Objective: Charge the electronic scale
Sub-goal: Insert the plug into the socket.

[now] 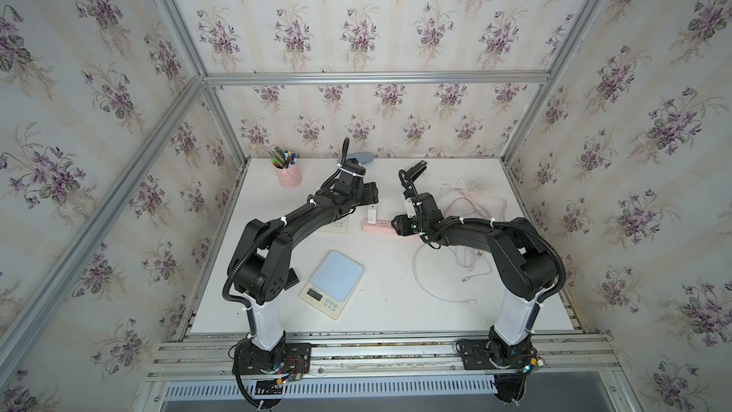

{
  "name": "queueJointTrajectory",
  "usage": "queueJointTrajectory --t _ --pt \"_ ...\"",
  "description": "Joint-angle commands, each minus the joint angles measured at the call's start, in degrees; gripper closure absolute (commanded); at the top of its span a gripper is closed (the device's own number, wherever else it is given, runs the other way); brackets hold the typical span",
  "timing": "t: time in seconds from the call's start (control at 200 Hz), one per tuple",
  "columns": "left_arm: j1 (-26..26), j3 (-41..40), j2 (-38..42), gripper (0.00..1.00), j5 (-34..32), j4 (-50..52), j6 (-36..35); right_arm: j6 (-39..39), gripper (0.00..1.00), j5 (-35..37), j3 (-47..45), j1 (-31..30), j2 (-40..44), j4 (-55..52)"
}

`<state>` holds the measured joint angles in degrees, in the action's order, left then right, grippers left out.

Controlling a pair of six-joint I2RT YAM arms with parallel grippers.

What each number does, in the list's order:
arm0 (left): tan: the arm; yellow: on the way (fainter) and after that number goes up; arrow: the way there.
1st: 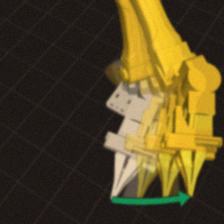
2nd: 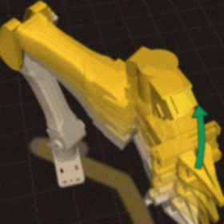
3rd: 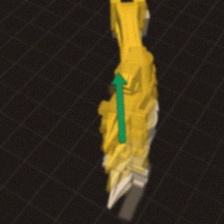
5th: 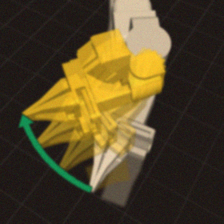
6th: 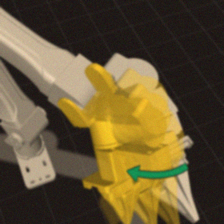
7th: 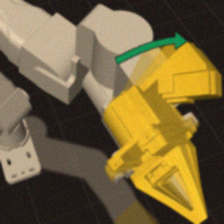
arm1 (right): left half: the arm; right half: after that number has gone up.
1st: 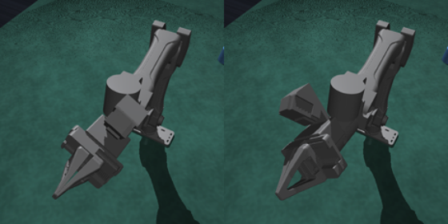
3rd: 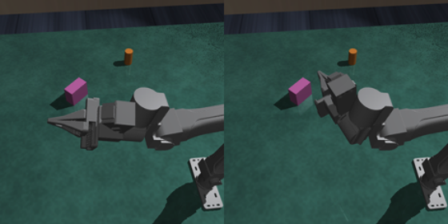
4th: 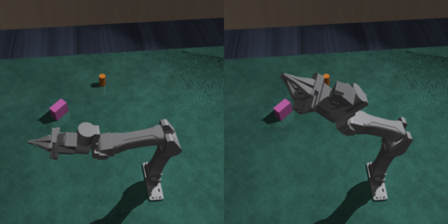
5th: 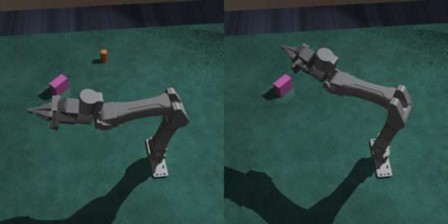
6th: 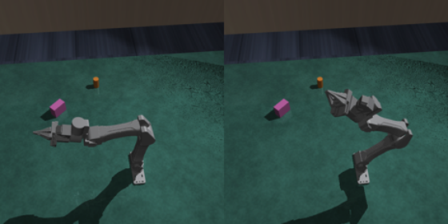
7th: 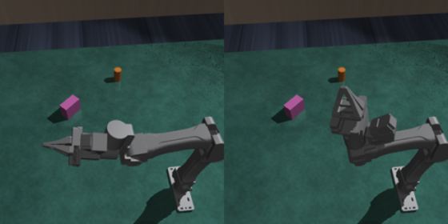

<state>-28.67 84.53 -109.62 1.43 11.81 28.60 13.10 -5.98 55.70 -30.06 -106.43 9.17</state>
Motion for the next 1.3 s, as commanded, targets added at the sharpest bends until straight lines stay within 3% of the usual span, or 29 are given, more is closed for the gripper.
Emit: queueJointTrajectory --t 0.0,0.215,0.365,0.445,0.56,0.749,0.984,1.154,1.264,1.294 --pt "-0.1 5.9 -4.2 0.29 6.8 14.0 -1.3 0.3 0.41 0.6 -1.8 -0.2 -0.7 -7.3" --pt "-1.3 9.8 -7.7 0.28 4.1 24.0 -2.4 0.4 0.41 2.0 -2.8 -2.3 -1.1 -6.2" --pt "-1.3 11.0 -9.4 0.29 3.6 25.3 -3.5 0.0 0.41 2.8 -5.3 -3.9 -0.3 -4.9" --pt "-1.4 12.5 -10.5 0.35 4.1 25.9 -3.4 0.2 0.41 3.0 -6.7 -4.4 0.3 -4.3" --pt "-1.4 14.6 -11.6 0.53 4.6 28.3 -3.3 0.5 0.41 4.2 -7.2 -4.5 0.3 -4.5" --pt "-1.5 12.1 -10.0 0.69 2.0 29.2 -3.5 -0.4 0.36 5.7 -3.3 -4.5 1.1 -7.2" --pt "-2.6 11.9 -9.1 0.57 0.5 29.2 -2.8 -1.0 0.29 10.5 2.8 -4.0 12.4 -16.4" --pt "-3.3 11.4 -8.1 0.51 0.3 28.5 -3.5 2.5 0.27 11.9 -0.6 -1.8 23.4 -22.0" --pt "-3.5 10.1 -6.6 0.48 -0.2 27.8 -3.7 4.4 0.27 17.0 -3.3 -1.6 29.3 -27.6" --pt "-3.5 9.6 -6.0 0.46 -0.4 27.5 -3.9 5.5 0.26 18.0 -3.9 1.5 30.6 -29.5"
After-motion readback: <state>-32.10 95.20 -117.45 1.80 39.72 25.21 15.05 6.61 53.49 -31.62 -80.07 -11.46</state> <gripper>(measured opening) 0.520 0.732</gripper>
